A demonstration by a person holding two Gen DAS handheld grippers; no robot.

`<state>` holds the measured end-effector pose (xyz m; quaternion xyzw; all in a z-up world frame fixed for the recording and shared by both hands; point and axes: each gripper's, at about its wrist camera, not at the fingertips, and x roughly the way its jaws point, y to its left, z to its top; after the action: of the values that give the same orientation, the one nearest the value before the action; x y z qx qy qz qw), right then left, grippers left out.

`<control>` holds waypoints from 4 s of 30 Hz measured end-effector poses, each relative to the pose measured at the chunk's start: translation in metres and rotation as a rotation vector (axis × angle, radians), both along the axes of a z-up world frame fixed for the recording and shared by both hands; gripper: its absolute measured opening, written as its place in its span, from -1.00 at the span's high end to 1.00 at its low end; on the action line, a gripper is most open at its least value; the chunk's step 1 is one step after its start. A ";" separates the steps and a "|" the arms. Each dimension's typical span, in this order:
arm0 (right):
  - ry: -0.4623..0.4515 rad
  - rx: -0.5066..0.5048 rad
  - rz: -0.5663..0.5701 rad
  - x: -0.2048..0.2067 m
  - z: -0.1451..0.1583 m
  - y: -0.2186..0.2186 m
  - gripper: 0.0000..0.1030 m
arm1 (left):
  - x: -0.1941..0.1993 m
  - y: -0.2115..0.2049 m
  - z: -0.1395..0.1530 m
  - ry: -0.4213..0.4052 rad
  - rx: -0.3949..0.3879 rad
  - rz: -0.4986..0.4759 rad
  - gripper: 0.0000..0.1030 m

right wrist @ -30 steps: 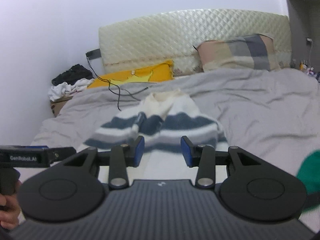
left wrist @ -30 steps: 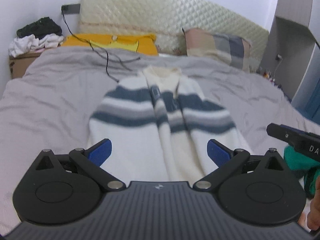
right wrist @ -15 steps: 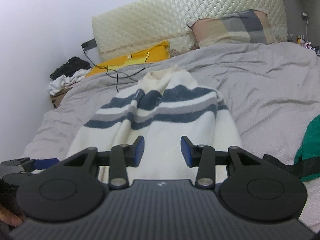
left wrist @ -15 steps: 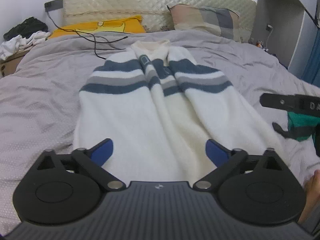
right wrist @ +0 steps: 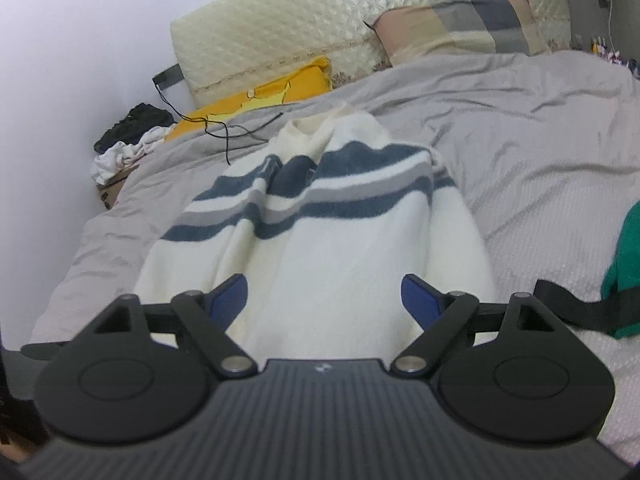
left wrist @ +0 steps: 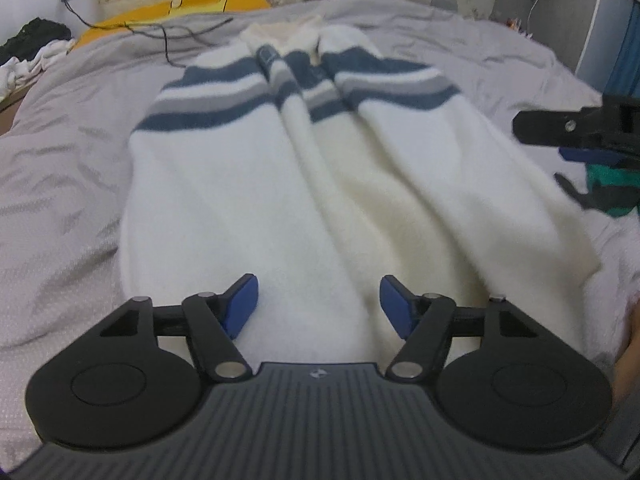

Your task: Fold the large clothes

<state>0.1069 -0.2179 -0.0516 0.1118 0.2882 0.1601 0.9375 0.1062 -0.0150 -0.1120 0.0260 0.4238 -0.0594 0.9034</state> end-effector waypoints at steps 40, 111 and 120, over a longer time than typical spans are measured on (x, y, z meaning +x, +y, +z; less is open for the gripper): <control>0.014 0.044 -0.169 0.031 -0.016 -0.021 -0.66 | 0.145 0.282 0.184 -0.264 0.205 0.489 0.85; 0.044 -0.390 0.245 0.000 -0.051 0.068 0.02 | 0.016 0.028 0.035 -0.243 -0.102 0.256 -0.44; 0.004 -0.203 0.133 -0.005 -0.007 0.018 0.68 | 0.014 0.048 0.027 -0.218 -0.193 0.290 -0.44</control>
<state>0.1021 -0.2003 -0.0589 -0.0029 0.3116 0.1916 0.9307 0.1202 0.0334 -0.0846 -0.1158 0.3151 0.0343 0.9413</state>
